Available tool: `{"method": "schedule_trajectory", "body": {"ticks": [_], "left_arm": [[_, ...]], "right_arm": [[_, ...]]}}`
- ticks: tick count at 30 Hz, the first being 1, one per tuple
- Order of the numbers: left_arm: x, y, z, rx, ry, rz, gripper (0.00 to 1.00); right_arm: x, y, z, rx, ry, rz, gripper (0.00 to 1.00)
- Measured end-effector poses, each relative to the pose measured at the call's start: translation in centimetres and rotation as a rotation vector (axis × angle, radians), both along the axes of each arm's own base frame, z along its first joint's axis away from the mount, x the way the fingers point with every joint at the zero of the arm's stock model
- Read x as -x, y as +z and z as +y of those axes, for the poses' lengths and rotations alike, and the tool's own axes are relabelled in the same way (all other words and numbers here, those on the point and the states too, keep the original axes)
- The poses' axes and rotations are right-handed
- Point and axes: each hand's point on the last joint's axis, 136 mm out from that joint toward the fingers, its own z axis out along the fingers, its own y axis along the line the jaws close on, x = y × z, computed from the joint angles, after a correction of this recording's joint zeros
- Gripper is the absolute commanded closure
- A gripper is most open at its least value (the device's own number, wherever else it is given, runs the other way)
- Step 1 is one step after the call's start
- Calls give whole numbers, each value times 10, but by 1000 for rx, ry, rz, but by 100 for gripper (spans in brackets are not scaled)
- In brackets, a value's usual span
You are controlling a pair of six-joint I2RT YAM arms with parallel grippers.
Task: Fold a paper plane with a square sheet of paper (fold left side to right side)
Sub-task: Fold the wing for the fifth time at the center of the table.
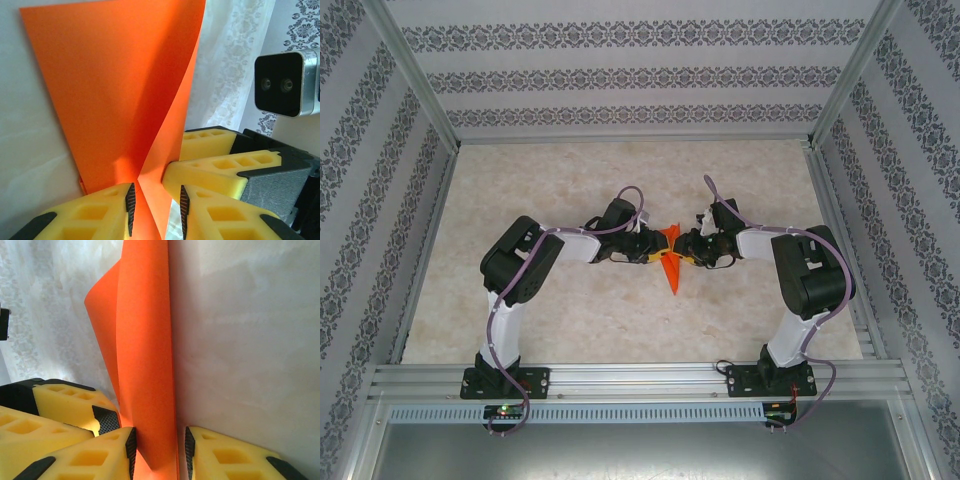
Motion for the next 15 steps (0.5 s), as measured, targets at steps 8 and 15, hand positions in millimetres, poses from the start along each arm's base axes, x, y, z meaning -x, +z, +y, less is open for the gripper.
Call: {"method": "schedule_trajectory", "body": {"ticks": [8,15], "left_arm": [[1,-6,0,-4,0,18,70],[-1,-8,-4,-1,0,23,73]], "right_arm": [[0,0,0,1,3,-3,67],[0,0,0,4,8,-2,67]]}}
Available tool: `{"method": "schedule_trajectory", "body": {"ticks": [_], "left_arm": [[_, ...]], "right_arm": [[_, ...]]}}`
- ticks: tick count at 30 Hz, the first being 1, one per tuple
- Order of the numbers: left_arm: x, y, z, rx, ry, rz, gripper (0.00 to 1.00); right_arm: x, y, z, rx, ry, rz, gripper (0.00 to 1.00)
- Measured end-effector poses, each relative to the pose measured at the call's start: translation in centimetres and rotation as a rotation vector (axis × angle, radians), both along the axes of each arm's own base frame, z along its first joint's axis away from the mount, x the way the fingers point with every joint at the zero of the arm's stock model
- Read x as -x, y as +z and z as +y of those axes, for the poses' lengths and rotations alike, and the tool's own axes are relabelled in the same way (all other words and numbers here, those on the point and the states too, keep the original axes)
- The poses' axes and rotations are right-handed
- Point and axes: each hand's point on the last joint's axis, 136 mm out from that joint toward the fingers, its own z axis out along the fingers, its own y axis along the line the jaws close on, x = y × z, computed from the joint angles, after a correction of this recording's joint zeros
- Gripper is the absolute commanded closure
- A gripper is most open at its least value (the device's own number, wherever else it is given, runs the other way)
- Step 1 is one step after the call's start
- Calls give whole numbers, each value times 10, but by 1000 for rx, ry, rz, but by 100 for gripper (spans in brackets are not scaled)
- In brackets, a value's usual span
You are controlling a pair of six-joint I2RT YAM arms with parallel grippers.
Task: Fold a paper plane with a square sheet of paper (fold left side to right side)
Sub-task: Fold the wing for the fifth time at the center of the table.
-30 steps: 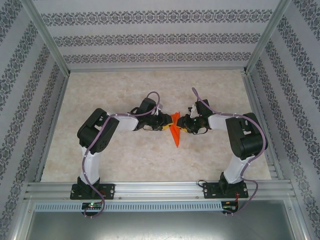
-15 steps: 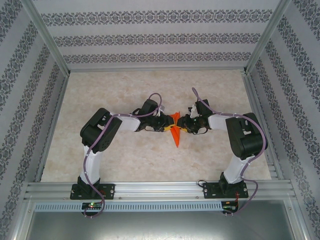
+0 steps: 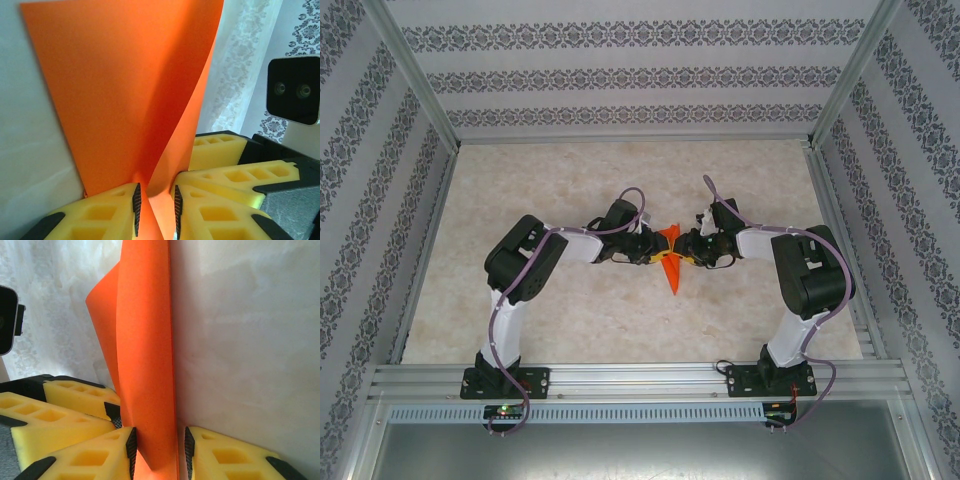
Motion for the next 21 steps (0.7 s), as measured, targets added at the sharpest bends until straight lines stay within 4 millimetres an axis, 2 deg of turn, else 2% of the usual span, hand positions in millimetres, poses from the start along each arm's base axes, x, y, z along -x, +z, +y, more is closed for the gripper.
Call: {"method": "schedule_trajectory", "body": {"ticks": [5,12,15,21], "left_arm": [[-1,0,-2,3,2,4,79],[-1,-1,-2,0,3,4,100],[0,-3,-3,-9,1,1,100],[0,-6,0,-38,-6,-17,100]], "right_arm": [[0,0,0,2,3,1,67],[0,0,0,2,5,0,67],[0,0,0,2,5,-1,64],[-1,10,-3,-5,-4,-14,51]]}}
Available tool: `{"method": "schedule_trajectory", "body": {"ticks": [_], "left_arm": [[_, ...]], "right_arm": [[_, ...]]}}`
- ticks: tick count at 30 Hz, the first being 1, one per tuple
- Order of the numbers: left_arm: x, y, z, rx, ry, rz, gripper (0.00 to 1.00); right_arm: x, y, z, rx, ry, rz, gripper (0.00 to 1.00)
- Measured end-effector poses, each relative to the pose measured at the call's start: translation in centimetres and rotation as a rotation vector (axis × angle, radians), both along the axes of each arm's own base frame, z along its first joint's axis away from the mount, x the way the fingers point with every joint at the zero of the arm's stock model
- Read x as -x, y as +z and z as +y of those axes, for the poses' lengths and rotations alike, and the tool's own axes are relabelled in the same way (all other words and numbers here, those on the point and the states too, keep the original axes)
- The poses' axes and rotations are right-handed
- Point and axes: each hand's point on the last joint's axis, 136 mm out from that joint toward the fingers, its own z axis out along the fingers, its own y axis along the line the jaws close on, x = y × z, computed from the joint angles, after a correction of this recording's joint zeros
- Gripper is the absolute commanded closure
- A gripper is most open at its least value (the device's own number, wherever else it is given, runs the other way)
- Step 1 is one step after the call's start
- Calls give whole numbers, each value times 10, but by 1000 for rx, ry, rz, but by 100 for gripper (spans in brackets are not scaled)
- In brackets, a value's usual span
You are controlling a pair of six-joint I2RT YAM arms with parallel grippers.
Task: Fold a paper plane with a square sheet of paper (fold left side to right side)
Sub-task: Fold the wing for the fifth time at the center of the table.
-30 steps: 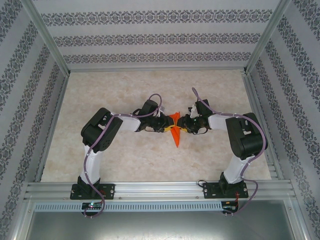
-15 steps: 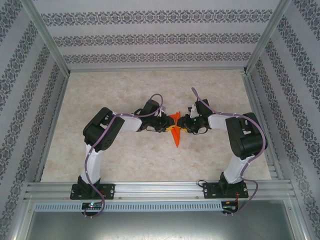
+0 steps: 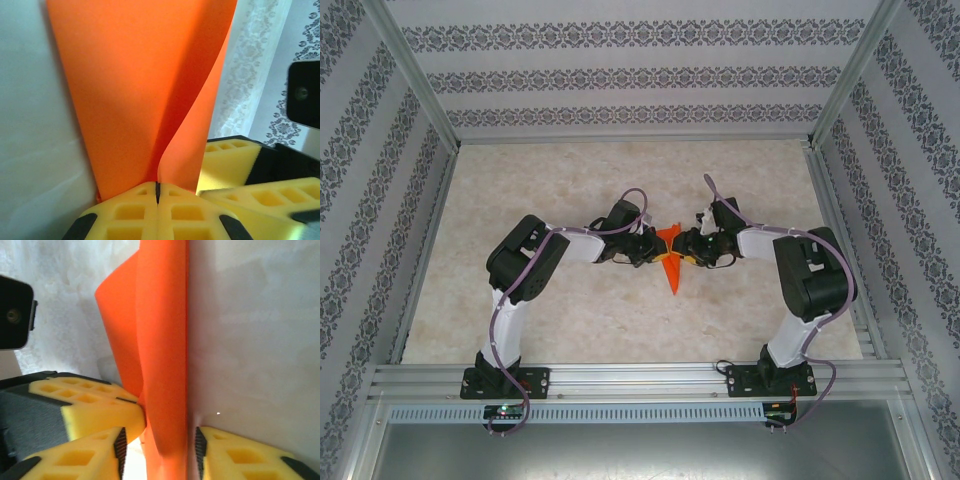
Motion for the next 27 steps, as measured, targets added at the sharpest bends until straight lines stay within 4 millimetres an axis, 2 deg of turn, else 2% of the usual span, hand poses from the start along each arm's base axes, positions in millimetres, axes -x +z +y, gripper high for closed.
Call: {"method": "schedule_trajectory", "body": {"ticks": [6,11,16,21,27], "left_arm": [[0,6,3,-17,-10,-26,100],[-2,15,7,-25,-9,-53,100],[-2,16,8,-31,-16,-61,100],[-3,14,11,-42,-11,-59,100],[-3,15,15,-47,-4,-62,100]], "right_arm": [[-19,35,-15,-19,-52,-75,35],[-36,54,-8,-38,-58,-114,24],[-42,45,2,-33,-54,-81,17],[-40,31,15,-24,-36,-36,16],[-40,23,20,-14,-39,-9,16]]}}
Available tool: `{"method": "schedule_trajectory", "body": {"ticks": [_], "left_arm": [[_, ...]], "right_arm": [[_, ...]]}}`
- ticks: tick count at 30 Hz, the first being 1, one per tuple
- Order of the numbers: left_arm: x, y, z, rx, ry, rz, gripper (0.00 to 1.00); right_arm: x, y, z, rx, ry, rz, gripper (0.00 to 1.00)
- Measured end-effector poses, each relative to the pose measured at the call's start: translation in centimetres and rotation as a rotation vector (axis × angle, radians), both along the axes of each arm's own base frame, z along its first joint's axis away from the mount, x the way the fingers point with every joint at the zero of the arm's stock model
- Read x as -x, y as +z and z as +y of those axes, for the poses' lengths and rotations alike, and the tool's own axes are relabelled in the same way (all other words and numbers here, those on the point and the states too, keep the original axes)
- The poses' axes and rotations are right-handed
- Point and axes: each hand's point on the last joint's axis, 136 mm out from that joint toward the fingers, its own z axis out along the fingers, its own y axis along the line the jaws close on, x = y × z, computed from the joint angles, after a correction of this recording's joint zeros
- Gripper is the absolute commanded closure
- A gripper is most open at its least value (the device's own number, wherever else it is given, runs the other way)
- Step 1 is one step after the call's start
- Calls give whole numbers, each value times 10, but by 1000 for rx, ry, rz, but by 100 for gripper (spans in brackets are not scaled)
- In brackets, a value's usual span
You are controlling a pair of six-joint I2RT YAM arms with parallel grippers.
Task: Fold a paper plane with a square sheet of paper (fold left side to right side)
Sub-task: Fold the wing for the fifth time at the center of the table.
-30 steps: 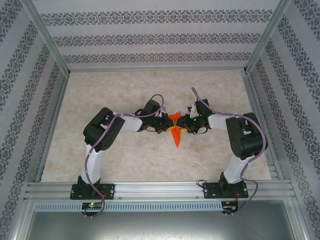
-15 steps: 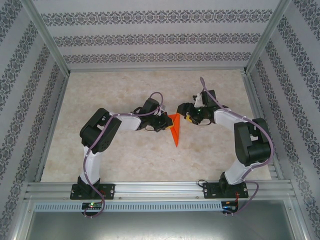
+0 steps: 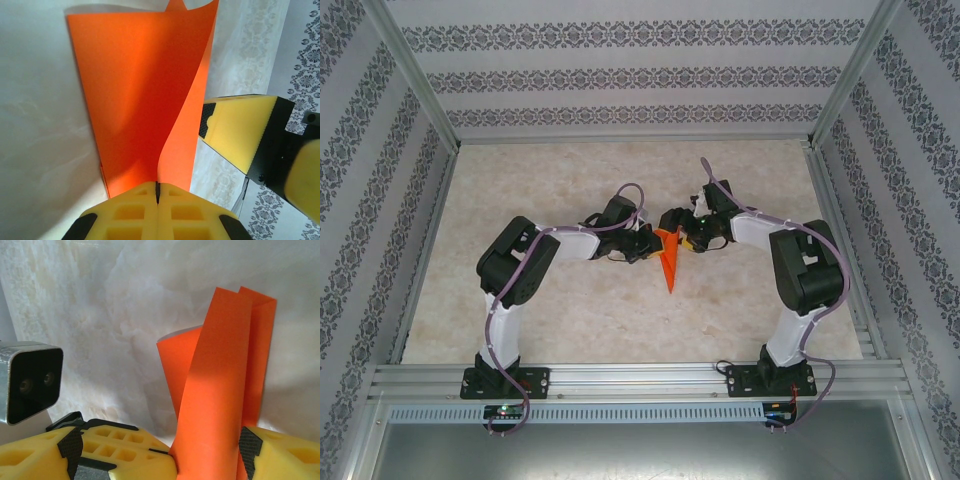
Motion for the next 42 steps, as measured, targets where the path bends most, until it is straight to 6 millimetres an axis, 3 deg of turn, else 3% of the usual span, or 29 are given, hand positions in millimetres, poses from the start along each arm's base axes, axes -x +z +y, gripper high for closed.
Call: {"method": "schedule_trajectory", "body": {"ticks": [11,23,33,42], "left_arm": [[1,-1,2,-6,3,2,100],[0,-6,10,-46,-16,-11,100],[-7,4,5,-52,-40,-49,100],[-7,-12,9,-78,-44,-22,100]], "right_arm": [[-5,-14,5,14,0,30,15],[-8,-15,9,41,20,43,13],[-8,-16,12,60,42,44,13],[-8,-16,12,63,46,45,13]]}}
